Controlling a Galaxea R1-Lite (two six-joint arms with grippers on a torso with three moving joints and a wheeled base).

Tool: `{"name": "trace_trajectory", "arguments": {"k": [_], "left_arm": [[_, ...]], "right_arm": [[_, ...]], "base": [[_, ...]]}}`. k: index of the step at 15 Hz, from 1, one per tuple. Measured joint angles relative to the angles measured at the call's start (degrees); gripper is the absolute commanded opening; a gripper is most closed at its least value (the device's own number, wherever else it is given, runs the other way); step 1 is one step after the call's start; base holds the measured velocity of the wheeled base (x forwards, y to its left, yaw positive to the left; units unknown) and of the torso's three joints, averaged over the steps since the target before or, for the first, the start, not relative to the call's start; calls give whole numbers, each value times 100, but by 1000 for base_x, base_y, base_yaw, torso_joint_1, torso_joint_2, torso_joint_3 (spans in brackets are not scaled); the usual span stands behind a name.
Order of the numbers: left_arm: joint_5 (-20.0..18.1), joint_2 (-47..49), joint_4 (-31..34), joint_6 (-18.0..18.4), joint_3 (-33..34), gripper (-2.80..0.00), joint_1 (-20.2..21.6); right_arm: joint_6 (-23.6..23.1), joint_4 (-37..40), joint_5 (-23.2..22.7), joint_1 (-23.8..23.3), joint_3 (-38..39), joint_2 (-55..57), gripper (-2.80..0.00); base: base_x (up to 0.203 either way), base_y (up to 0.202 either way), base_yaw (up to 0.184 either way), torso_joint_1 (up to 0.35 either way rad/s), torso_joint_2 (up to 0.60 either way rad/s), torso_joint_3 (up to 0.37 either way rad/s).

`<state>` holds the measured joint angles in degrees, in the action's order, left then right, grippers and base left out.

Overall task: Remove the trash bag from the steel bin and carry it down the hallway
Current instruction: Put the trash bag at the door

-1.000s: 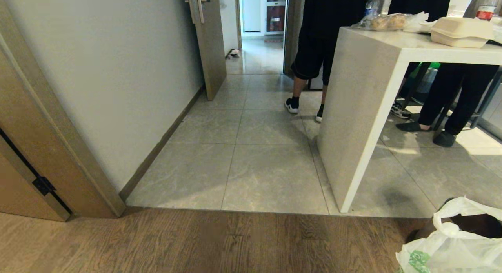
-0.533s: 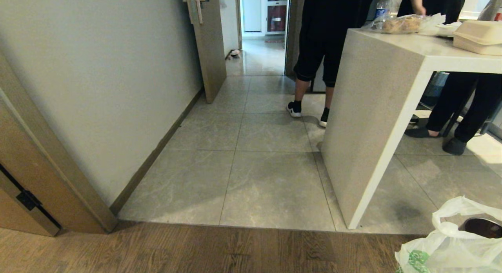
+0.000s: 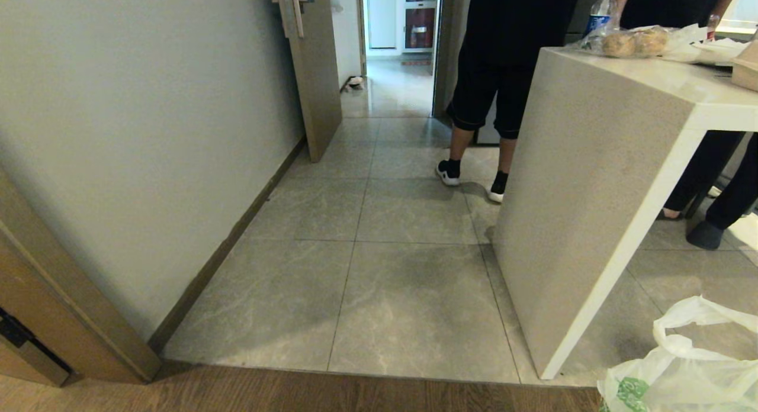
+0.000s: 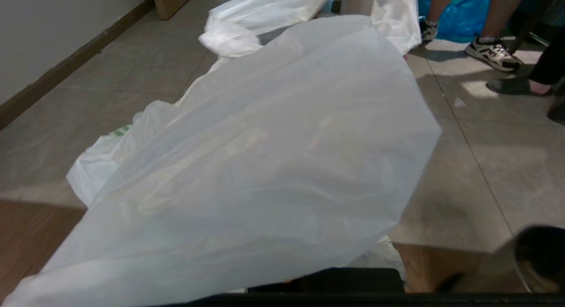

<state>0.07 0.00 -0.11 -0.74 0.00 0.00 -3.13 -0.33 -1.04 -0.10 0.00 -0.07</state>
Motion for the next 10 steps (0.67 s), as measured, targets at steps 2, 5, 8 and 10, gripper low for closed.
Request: {"name": "trace_trajectory", "arguments": {"k": [2, 5, 8, 10], "left_arm": [[-2, 0, -2, -2, 0, -280, 0], [0, 0, -7, 0, 0, -280, 0], [0, 0, -2, -2, 0, -280, 0], [0, 0, -3, 0, 0, -280, 0]], "right_arm": [[-1, 2, 1, 0, 0, 0, -280], [-1, 2, 0, 2, 0, 0, -280], [-1, 0, 0, 5, 0, 0, -280], [-1, 2, 0, 0, 0, 0, -280]], "base": [[190, 0, 1, 4, -3, 2], [188, 0, 3, 2, 2, 6], [189, 0, 0, 4, 0, 3], [191, 0, 0, 4, 2, 1]]}}
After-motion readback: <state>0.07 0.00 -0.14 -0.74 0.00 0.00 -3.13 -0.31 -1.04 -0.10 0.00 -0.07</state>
